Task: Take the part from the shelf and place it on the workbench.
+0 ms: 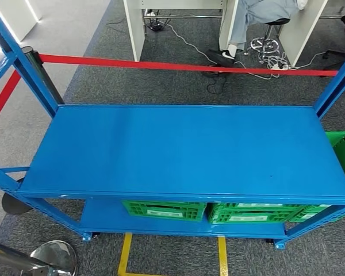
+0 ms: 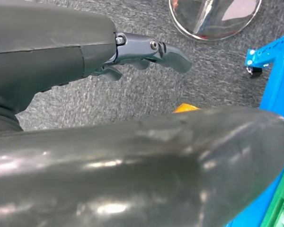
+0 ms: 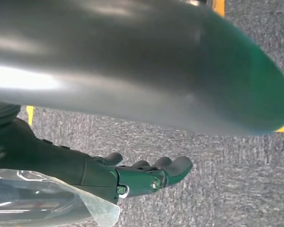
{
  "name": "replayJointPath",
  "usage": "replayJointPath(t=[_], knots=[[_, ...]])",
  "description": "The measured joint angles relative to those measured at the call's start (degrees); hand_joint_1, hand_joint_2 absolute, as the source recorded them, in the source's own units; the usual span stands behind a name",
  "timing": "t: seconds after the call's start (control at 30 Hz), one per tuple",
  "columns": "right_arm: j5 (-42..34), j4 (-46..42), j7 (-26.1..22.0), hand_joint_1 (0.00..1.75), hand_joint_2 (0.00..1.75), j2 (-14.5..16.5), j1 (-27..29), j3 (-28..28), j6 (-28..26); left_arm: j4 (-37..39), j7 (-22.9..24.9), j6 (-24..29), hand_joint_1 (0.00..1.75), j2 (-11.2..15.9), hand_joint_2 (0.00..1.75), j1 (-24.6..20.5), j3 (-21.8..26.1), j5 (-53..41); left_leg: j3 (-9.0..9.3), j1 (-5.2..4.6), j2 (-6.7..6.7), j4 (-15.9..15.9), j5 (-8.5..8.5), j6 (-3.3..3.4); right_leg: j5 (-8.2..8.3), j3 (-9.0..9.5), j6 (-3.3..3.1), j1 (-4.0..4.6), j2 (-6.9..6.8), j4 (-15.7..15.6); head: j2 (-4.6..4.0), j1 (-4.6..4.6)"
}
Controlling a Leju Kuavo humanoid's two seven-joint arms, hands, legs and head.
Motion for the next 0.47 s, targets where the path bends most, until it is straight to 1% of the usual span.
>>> replayJointPath(t=[0.03,0.07,0.1,0.13,0.17,0.3,0.47], knots=[[0.0,0.0,0.0,0.0,0.0,0.0,0.0,0.0,0.0,0.0,0.0,0.1,0.0,0.0,0.0,0.1,-0.1,0.0,0.03,-0.02,-0.01,-0.3,-0.06,-0.07,-0.29,-0.13,-0.17,0.13,-0.04,0.1,0.0,-0.02],[0.0,0.0,0.1,0.0,0.0,0.0,0.0,0.0,-0.1,0.1,0.0,0.1,0.0,0.1,0.44,0.1,-0.2,0.0,0.14,0.0,-0.09,-0.5,0.63,-0.06,-0.52,-0.19,-0.44,0.21,-0.08,0.1,0.0,-0.02],[0.0,0.0,0.1,0.0,0.0,0.0,0.0,0.0,-0.1,0.1,0.0,0.2,0.0,0.1,0.87,0.2,-0.3,0.1,0.23,0.03,-0.12,-0.6,0.95,-0.18,-0.68,-0.11,-0.78,0.24,-0.1,0.0,0.0,0.02],[0.0,0.0,0.1,0.0,0.0,0.0,0.0,0.0,-0.1,0.1,0.0,0.2,0.0,0.1,1.31,0.1,-0.3,0.1,0.28,-0.01,-0.12,-0.6,0.73,-0.16,-0.63,0.05,-1.03,0.21,-0.1,-0.2,0.0,0.02],[-0.1,0.0,0.2,0.0,0.0,0.0,0.0,0.0,-0.1,0.1,0.0,0.3,0.0,0.1,1.75,0.1,-0.3,0.1,0.3,-0.07,-0.13,-0.6,0.71,0.06,-0.58,0.2,-0.87,0.19,-0.09,-0.4,0.0,0.01],[-0.2,0.0,0.2,0.0,0.0,0.0,0.1,0.1,-0.1,0.1,0.0,0.4,0.0,0.2,1.75,0.0,-0.6,0.4,0.36,-0.08,-0.12,-0.6,0.46,0.47,-0.44,0.64,0.03,0.16,-0.06,-1.2,0.0,0.01],[-0.3,0.0,0.3,0.0,0.0,0.0,0.1,0.1,-0.1,0.1,0.1,0.4,0.0,0.2,1.75,0.0,-0.8,0.6,0.44,-0.14,-0.12,-0.6,0.26,0.78,-0.49,0.84,0.67,0.09,-0.06,-1.5,0.0,-0.01]])
